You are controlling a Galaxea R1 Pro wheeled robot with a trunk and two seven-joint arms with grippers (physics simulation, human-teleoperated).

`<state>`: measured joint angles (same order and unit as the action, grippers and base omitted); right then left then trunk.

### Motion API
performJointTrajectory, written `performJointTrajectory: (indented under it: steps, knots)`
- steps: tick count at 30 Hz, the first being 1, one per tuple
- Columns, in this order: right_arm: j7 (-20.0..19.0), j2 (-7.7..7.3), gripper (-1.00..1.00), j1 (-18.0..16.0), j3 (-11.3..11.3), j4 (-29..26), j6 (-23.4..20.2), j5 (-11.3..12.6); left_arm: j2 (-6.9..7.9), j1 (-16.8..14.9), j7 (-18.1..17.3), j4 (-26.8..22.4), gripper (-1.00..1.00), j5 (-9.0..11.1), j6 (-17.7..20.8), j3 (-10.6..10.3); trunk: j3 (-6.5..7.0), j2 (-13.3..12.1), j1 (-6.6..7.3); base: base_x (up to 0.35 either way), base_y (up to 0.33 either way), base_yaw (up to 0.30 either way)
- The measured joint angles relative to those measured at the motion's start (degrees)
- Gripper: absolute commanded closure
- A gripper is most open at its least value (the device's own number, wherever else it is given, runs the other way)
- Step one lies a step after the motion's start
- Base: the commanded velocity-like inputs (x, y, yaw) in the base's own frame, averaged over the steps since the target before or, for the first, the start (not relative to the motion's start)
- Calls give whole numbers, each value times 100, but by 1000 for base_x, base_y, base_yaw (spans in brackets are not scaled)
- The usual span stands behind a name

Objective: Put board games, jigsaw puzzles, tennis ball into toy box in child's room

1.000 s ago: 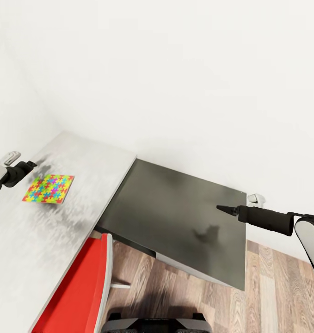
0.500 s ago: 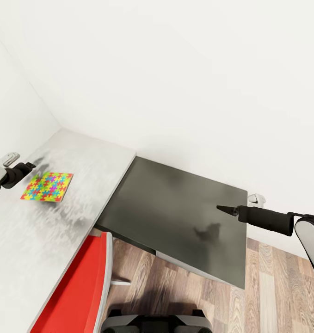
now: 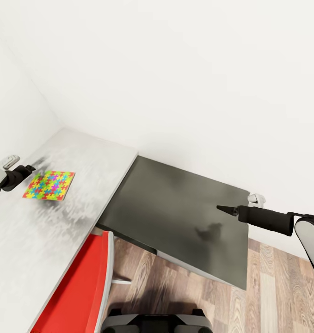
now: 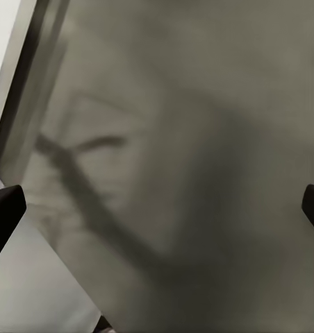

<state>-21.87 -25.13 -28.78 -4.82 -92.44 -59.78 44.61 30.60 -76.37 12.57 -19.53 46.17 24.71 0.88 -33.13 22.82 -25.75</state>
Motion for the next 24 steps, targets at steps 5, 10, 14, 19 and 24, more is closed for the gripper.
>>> performJointTrajectory:
  steps: [5, 10, 14, 19, 24]
  knots:
    - [2, 0, -100, -1, -2, 0, 0, 0, 0, 9, -1, 2, -100, 2, -1, 0, -7, 0, 0, 0, 0, 133]
    - [3, 0, -100, -1, -3, 0, 0, -1, -1, 13, -3, 3, -100, 4, -1, 0, -10, 0, 0, 0, 0, 67]
    - [3, 0, -100, -1, -5, -1, 0, -3, -1, 15, -6, 4, -100, 4, -1, 0, -12, 0, 0, 0, 0, 33]
    - [4, 0, -100, -1, -9, -1, 0, -4, -1, 17, -8, 4, -100, 4, -1, 0, -13, 0, 0, 0, 0, 18]
    - [-6, -2, -100, 4, -26, -1, 0, -5, -3, 17, -5, 4, -100, 5, -1, 0, -13, 0, 0, 0, 0, 9]
